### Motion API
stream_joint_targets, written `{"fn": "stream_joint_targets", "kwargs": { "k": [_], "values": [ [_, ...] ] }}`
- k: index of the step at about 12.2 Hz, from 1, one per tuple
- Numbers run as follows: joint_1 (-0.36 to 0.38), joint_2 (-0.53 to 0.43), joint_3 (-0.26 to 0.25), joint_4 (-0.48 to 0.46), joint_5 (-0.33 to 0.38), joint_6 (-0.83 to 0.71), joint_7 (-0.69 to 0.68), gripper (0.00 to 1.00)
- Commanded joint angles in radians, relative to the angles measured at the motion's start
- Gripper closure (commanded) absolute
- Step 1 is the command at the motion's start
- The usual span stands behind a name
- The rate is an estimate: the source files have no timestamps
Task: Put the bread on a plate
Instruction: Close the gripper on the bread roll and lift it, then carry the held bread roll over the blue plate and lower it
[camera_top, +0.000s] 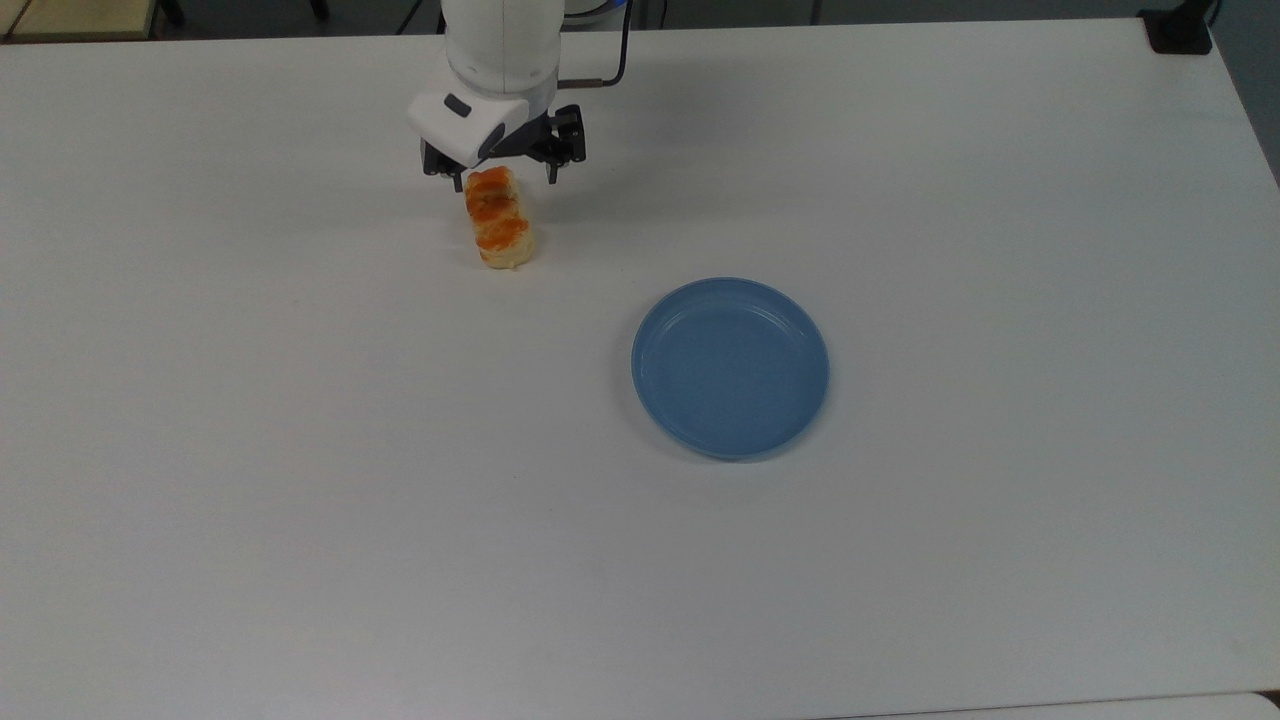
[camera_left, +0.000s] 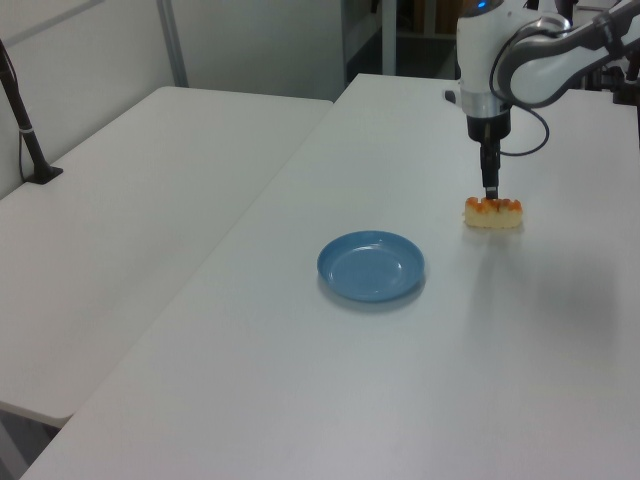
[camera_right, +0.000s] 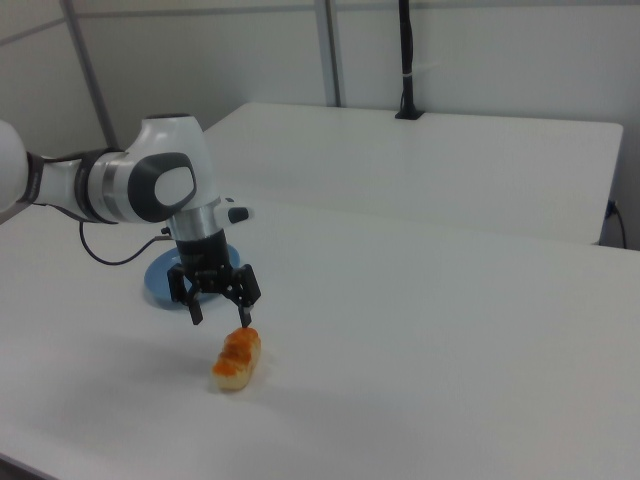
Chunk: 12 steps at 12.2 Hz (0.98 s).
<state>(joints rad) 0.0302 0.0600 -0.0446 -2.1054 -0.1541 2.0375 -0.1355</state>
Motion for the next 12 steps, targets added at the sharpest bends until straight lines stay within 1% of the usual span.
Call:
{"fn": "stream_joint_targets", "kwargs": {
  "k": [1, 3, 6, 9, 11, 12],
  "values": [
    [0.008, 0.026, -0.017, -0.022, -0.022, 0.066, -0.019, 0.0],
    [0.007, 0.046, -0.017, -0.022, -0.025, 0.069, -0.021, 0.0],
    [0.007, 0.07, -0.017, -0.039, -0.062, 0.085, -0.021, 0.0],
    [-0.004, 0.081, -0.017, -0.05, -0.065, 0.113, -0.054, 0.0],
    [-0.004, 0.104, -0.017, -0.05, -0.067, 0.115, -0.055, 0.05],
    [-0.003, 0.106, -0.017, -0.05, -0.067, 0.115, -0.056, 0.14]
  ]
}}
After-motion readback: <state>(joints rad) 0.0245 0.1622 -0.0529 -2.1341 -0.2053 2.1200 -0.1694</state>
